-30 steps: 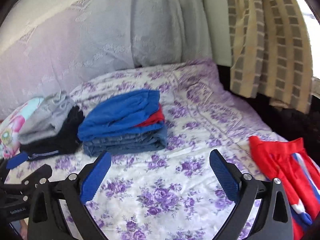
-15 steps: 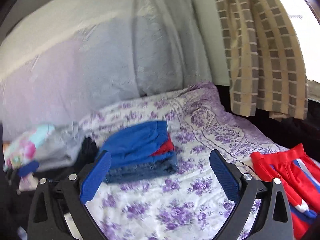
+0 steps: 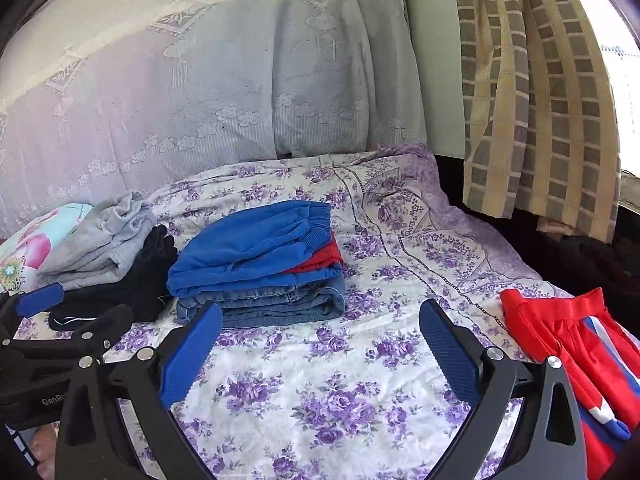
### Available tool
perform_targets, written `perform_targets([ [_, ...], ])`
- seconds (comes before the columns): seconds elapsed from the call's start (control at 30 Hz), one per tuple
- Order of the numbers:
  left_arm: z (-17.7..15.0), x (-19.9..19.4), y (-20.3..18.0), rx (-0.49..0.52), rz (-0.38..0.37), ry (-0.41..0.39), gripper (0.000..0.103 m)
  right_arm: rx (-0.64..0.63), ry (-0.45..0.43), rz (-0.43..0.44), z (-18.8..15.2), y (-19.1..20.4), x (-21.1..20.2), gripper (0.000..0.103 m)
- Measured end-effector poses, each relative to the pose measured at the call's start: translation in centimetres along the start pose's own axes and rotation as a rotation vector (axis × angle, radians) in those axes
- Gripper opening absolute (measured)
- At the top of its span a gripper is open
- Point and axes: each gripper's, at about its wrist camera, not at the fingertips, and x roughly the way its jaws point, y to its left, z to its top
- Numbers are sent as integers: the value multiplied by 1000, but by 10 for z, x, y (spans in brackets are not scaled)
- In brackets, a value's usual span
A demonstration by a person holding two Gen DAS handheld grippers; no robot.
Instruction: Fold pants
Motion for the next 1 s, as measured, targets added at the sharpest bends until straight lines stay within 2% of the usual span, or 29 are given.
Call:
perform_targets([
  [0.23, 1, -3, -1, -2, -15, 1, 98, 19, 15, -29, 1, -8, 0, 99],
  [0.43, 0, -3, -3, -8, -39, 8, 98, 30, 33, -20, 0, -11, 4, 99],
  [0.6, -1, -10, -5, -3, -26, -35, 98, 27, 33, -17, 0, -11, 4, 99],
  [0.7, 0, -10, -5, -10, -60, -12, 98, 28, 32, -18, 0, -10, 4, 99],
  [0.83, 1, -9, -6, 0, -41, -7, 98, 23, 37, -13, -1, -9, 4, 99],
  [1.0, 1, -7, -6, 6, -54, 2, 98, 23, 40, -11, -1, -9, 3, 99],
])
